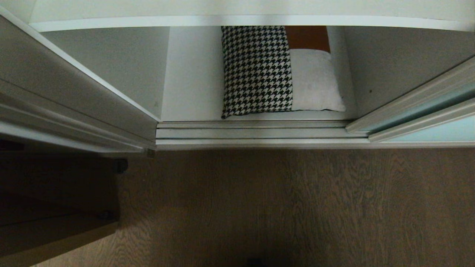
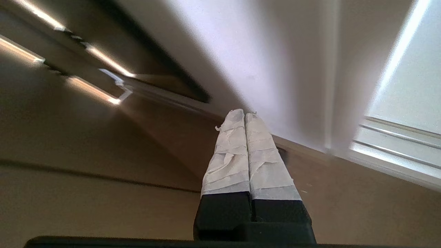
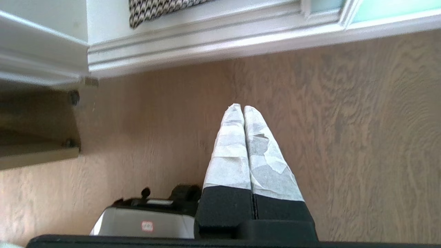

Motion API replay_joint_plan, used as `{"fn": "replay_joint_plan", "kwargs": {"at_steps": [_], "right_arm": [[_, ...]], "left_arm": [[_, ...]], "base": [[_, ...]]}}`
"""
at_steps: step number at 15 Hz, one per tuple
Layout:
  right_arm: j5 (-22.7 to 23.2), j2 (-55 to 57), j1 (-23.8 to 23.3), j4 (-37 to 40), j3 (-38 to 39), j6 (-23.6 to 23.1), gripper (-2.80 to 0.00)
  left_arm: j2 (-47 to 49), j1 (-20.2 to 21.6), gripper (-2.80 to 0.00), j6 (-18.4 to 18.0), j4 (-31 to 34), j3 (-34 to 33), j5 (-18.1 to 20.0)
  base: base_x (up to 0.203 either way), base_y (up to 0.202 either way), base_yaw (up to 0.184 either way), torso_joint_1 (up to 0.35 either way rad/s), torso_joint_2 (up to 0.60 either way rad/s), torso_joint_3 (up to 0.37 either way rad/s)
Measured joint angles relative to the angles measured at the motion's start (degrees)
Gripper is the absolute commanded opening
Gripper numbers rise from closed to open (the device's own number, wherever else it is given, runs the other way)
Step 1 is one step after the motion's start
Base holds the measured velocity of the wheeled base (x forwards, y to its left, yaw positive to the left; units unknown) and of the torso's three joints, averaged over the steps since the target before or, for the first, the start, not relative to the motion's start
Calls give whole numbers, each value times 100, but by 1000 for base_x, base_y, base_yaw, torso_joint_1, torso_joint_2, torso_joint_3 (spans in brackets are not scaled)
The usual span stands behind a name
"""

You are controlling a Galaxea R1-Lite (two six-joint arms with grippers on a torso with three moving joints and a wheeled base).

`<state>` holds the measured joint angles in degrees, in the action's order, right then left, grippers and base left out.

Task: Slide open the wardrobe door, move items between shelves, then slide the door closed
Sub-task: Close the door

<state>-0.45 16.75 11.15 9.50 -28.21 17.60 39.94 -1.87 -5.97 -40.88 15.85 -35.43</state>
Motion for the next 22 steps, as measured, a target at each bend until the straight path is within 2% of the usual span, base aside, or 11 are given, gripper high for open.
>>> {"fn": "replay_joint_plan", "kwargs": {"at_steps": [3,5,8,10,13,15,18,22], "right_arm": [[-174,-96,-169,-129,78,66,-280],[-412,-118,-335,-348,188,233,-280],[-363,-127,-411,-651,440,40,-280],[-272,-129,-413,-782,486,-37,-280],[-277,-127,-418,-785,532,6,-280],[-225,-127,-418,-813,553,2,-280],[-144,-127,-418,-885,622,-5,-280],[-134,-127,-418,-961,803,-60,-280]], "left_arm": [[-537,247,-280,5,264,-282,26],[-910,376,-280,-53,459,-576,224],[-1612,437,-280,-111,1018,-843,910],[-2155,431,-280,-108,1883,-932,1430],[-2697,378,-280,4,3085,-1402,2605],[-3144,338,-280,232,3664,-1522,3175],[-3751,308,-280,539,4180,-1514,3490],[-3966,296,-280,590,4256,-1508,3521]], "base": [[0,0,0,0,0,0],[0,0,0,0,0,0],[0,0,0,0,0,0],[0,0,0,0,0,0],[0,0,0,0,0,0],[0,0,0,0,0,0],[0,0,0,0,0,0],[0,0,0,0,0,0]]}}
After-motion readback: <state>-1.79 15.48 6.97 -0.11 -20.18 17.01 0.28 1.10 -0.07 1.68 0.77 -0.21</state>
